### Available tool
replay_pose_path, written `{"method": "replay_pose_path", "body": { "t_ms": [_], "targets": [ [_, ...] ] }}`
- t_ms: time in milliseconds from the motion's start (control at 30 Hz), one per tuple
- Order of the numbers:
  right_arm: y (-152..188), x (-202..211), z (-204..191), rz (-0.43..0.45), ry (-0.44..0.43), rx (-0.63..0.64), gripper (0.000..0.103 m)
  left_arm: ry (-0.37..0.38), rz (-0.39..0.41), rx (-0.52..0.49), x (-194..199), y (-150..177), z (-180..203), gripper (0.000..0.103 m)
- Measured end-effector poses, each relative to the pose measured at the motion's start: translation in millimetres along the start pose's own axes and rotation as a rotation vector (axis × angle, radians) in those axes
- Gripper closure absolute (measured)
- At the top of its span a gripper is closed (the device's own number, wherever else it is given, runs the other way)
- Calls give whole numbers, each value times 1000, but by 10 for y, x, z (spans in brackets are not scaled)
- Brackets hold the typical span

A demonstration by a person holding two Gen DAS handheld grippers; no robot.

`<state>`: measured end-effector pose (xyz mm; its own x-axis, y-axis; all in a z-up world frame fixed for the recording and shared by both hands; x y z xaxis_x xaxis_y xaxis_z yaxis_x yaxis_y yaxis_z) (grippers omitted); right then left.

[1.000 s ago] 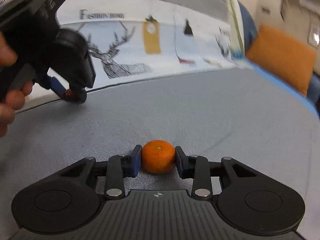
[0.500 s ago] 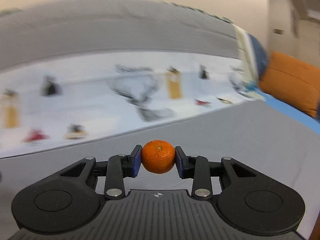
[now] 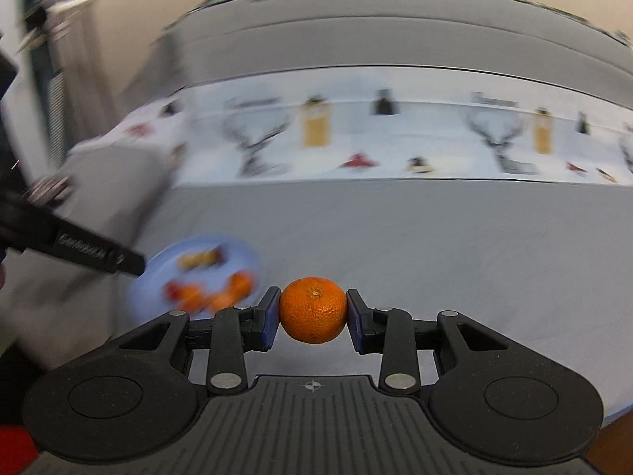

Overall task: Organize fruits
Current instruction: 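Carry the date and small orange over the blue plate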

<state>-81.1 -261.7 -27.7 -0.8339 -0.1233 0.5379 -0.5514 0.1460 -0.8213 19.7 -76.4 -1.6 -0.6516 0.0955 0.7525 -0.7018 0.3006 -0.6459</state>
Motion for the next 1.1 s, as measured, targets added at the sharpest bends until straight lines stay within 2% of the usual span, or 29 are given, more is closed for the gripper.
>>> {"method": "replay_pose_path", "body": {
  "t_ms": [167,367,600,1100],
  "targets": [
    [90,185,-457,-25,-45,132,66,-9,33,46,323,413,-296,68],
    [97,325,-760,-32,-55,199,66,-9,77,61,464,583,-474,68],
    [76,331,-833,-41,-38,224,66,13,95,92,489,612,-579,68],
    [87,224,-843,-66,-36,230,66,13,79,91,395,601,-580,68]
  ]
}}
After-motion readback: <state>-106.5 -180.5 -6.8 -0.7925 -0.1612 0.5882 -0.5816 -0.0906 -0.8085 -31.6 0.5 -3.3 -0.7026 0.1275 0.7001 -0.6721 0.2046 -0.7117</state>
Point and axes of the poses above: each gripper's, at about its wrist camera, not at the fingertips, and x roughly against the way its jaws point, z to its right, y to its underside, the point moved 1 cm from there along -x, roughly the way its jaws point, and after that the axes turned 7 degrees about z, right-handed, at the moved point
